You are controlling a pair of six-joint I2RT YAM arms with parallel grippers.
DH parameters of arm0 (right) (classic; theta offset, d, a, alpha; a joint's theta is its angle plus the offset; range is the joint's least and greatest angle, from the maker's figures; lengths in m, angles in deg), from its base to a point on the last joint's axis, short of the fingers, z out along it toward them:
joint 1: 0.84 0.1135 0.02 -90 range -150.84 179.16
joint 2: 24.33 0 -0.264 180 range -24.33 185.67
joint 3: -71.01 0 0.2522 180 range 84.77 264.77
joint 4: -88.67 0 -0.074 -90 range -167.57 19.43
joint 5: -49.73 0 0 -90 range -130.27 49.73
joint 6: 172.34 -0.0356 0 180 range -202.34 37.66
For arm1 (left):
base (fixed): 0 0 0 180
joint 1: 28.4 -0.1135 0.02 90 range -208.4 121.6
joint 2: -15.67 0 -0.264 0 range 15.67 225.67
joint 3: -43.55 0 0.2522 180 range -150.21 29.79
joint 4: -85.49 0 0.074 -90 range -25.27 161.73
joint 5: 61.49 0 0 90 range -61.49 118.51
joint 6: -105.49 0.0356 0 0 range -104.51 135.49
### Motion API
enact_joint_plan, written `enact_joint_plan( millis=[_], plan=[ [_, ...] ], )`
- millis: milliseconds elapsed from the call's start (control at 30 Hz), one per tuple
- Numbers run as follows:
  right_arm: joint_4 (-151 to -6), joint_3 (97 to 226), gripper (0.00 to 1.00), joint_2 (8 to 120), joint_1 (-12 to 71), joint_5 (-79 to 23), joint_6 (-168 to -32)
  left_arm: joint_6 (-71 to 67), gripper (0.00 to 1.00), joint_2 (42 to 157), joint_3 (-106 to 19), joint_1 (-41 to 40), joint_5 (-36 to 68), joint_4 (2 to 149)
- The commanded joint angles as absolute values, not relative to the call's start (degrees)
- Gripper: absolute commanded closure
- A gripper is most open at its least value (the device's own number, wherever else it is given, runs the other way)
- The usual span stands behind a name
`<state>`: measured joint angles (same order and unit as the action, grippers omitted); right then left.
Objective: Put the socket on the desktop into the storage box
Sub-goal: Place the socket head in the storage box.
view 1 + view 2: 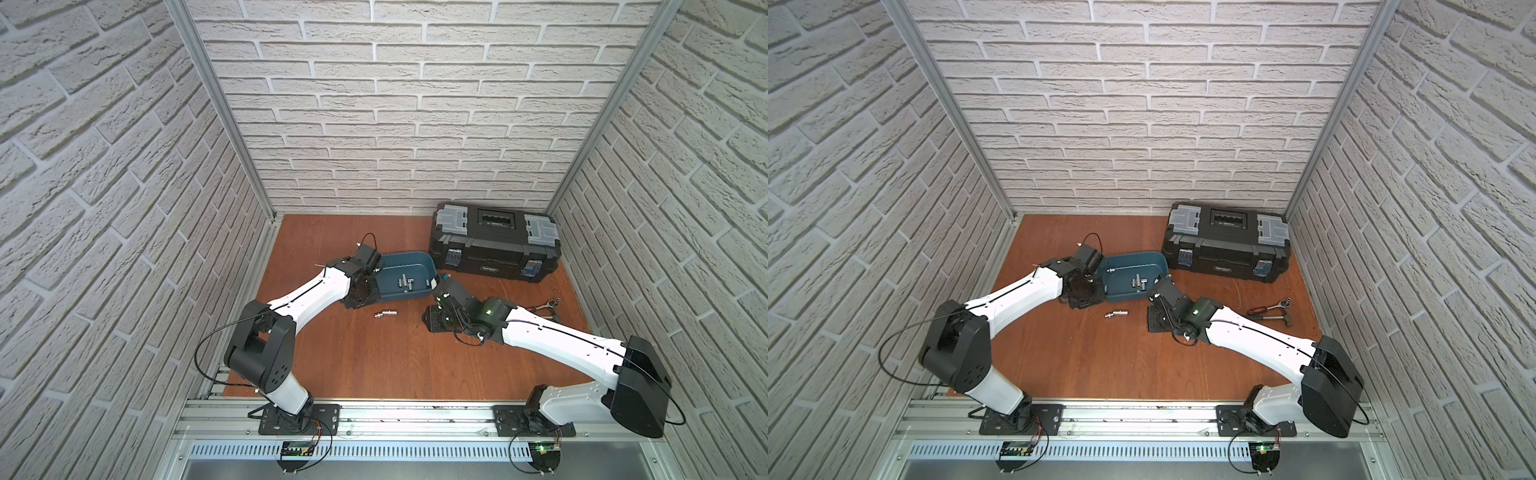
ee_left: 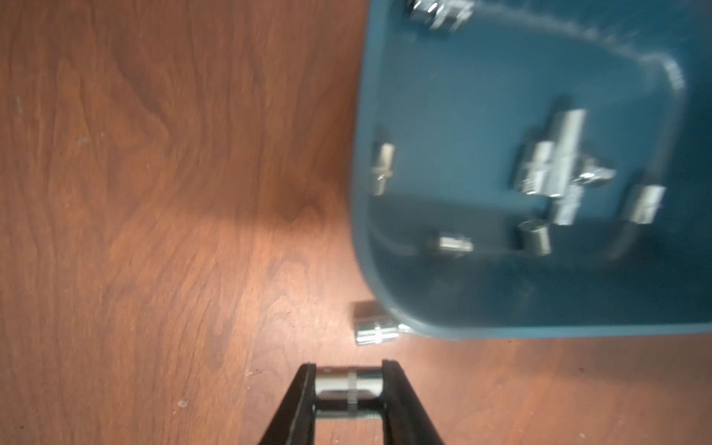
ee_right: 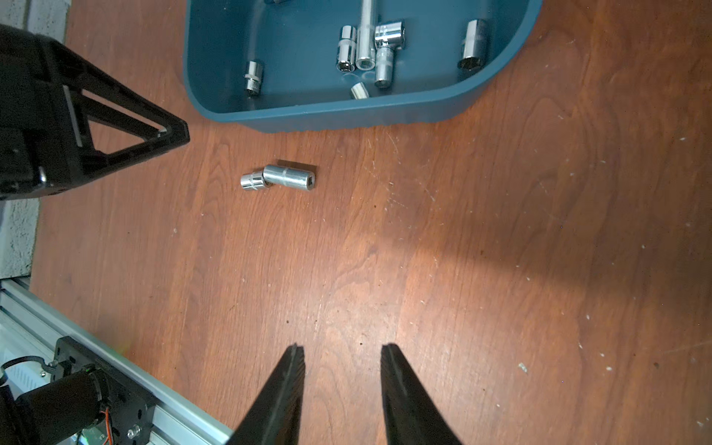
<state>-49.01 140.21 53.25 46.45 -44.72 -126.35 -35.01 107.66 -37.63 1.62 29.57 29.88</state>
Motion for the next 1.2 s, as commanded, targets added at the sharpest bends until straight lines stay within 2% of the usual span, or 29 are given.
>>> enact_joint_plan(
  millis=[0,1167],
  plan=[
    [-50.8,142.0,0.61,53.6,47.0,-43.9,-125.3,-33.3,0.72,106.8,-40.7,1.8,29.1,28.5],
    [-49.5,143.2,0.61,53.9,48.1,-44.2,-126.7,-28.4,0.73,129.4,-62.6,-1.1,25.6,29.9]
  ],
)
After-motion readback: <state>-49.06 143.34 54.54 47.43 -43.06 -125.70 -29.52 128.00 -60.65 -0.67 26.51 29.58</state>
